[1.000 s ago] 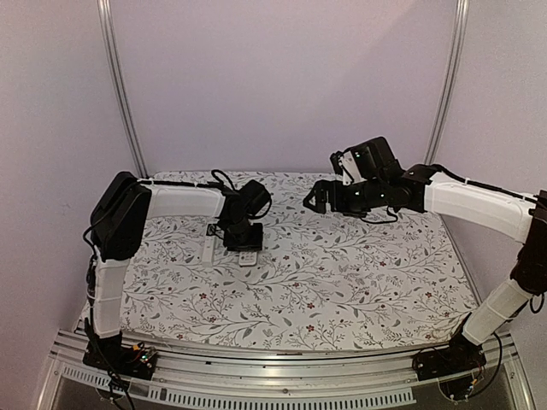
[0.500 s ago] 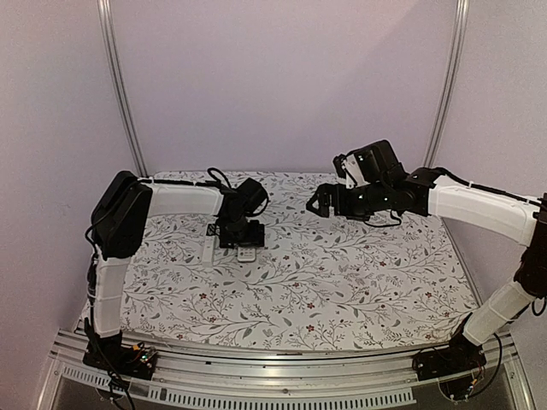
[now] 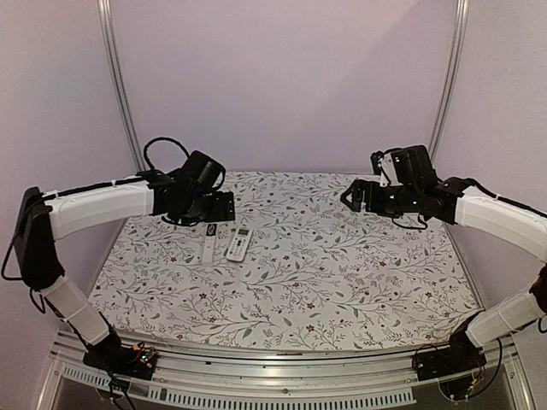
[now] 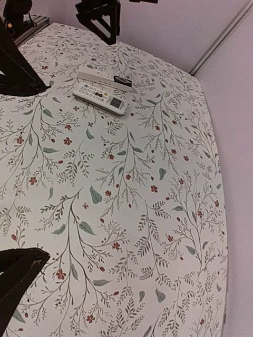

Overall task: Load the batteries into the remote control
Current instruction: Place the remote control at the center of the board, then reset both arms

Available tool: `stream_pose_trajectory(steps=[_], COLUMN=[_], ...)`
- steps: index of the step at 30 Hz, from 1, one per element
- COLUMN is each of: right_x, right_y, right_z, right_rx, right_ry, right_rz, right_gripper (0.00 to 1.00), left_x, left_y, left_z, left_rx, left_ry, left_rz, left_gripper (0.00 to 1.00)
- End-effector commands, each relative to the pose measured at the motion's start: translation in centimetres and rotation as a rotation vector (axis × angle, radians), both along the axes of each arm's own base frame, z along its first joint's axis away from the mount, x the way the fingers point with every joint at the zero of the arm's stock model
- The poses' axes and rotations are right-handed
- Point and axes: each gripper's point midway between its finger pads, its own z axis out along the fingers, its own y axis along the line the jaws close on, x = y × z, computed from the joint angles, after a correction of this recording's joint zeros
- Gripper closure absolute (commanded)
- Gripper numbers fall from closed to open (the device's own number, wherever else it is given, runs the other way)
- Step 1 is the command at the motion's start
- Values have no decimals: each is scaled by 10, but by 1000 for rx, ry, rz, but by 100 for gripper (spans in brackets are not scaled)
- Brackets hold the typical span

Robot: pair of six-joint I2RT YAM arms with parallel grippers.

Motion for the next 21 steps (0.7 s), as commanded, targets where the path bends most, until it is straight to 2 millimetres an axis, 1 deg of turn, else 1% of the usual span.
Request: stream_pose_trajectory(steps=[1,2,3,4,5,6,7,9,10,12,13,14,16,19,20,21], right_x=[16,18,15,13,9,6,2,-4,-8,-13,-16,-18,-23,-31,-32,-33], right_y=[-75,-97,-112,-123,-135,-144,-154,-167,-172,-176,-179,-184,-197,-211,-211,-211], right_z=[16,17,23,19,19,14,15,8,8,2,-4,-4,-10,-13,-4,-4], right_rx=[46,63,84,89,89,86,81,46,37,25,15,8,-6,8,36,45], right_ry=[-118,-136,-168,-174,-190,-193,-213,-227,-242,-251,-248,-262,-281,-333,-375,-383], right_rz=[-142,-184,-206,-223,-238,-254,-274,-313,-328,-343,-357,-377,-448,-528,-534,-536], right_gripper=[1,1,1,1,1,1,1,1,1,1,1,1,1,1,1,1], left_x=[6,2,-3,-5,-7,-9,-12,-20,-25,-35,-40,-45,-53,-61,-61,-62], left_y=[43,53,66,79,95,114,135,172,189,212,220,227,235,239,240,241], left_z=[44,57,56,60,60,57,52,42,36,28,25,23,17,9,11,12], left_rx=[-81,-99,-98,-103,-102,-98,-89,-62,-39,0,17,33,38,42,35,33], left_ry=[-225,-274,-294,-315,-327,-327,-320,-322,-330,-366,-389,-416,-452,-486,-508,-521], left_rz=[37,43,59,85,130,190,261,390,446,536,568,597,619,611,613,611], left_gripper=[6,6,6,6,6,7,7,7,7,6,6,6,5,5,5,4])
